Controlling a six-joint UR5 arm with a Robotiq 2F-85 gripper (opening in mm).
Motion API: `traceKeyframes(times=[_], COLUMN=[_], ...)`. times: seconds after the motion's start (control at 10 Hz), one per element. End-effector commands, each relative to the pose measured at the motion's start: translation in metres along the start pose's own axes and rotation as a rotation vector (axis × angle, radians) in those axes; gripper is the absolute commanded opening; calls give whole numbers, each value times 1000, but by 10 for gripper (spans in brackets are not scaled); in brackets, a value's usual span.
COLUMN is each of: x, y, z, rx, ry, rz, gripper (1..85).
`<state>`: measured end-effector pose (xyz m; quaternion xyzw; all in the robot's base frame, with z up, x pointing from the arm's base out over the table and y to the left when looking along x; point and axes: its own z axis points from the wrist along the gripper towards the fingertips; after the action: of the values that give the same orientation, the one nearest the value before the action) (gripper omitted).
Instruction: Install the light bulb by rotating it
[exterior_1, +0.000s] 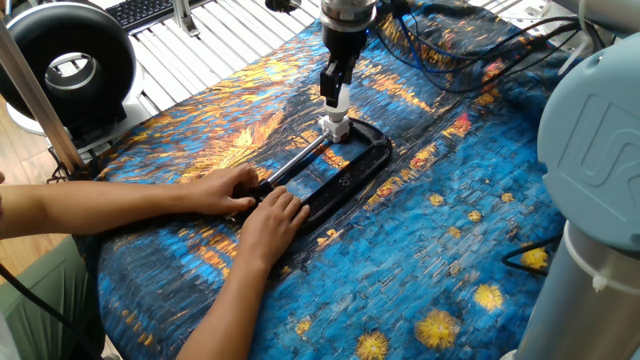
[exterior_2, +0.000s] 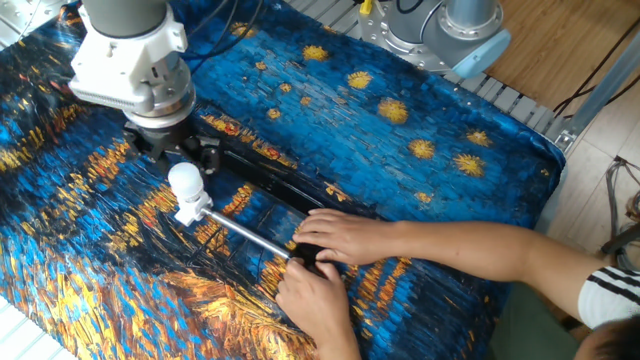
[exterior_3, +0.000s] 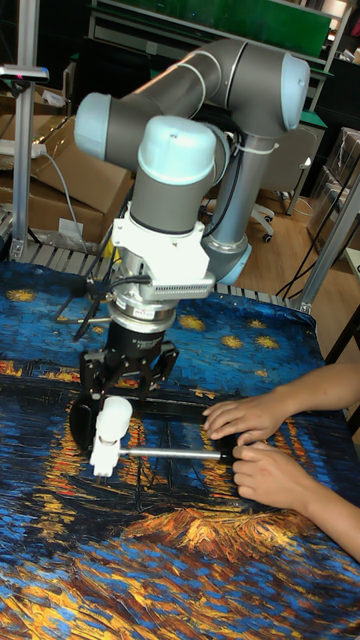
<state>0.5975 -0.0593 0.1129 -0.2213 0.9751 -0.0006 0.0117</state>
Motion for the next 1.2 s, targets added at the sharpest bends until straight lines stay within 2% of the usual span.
traceKeyframes(times=[0.0,0.1,0.2,0.3,0.4,0.5,0.6,0.7,0.9,1.1], x=[9,12,7,4,-4,-10,-7,-1,4,3], y=[3,3,8,8,34,49,44,35,41,41], z=[-17,-19,-22,-24,-27,-29,-28,-28,-27,-26], rx=[-21,-10,-17,2,-72,-120,-104,-71,-108,-111], ry=[39,60,49,57,33,0,8,33,14,11], rz=[-7,-29,-129,-283,-312,-348,-447,-511,-552,-567], gripper=[623,620,620,617,610,610,650,677,707,710])
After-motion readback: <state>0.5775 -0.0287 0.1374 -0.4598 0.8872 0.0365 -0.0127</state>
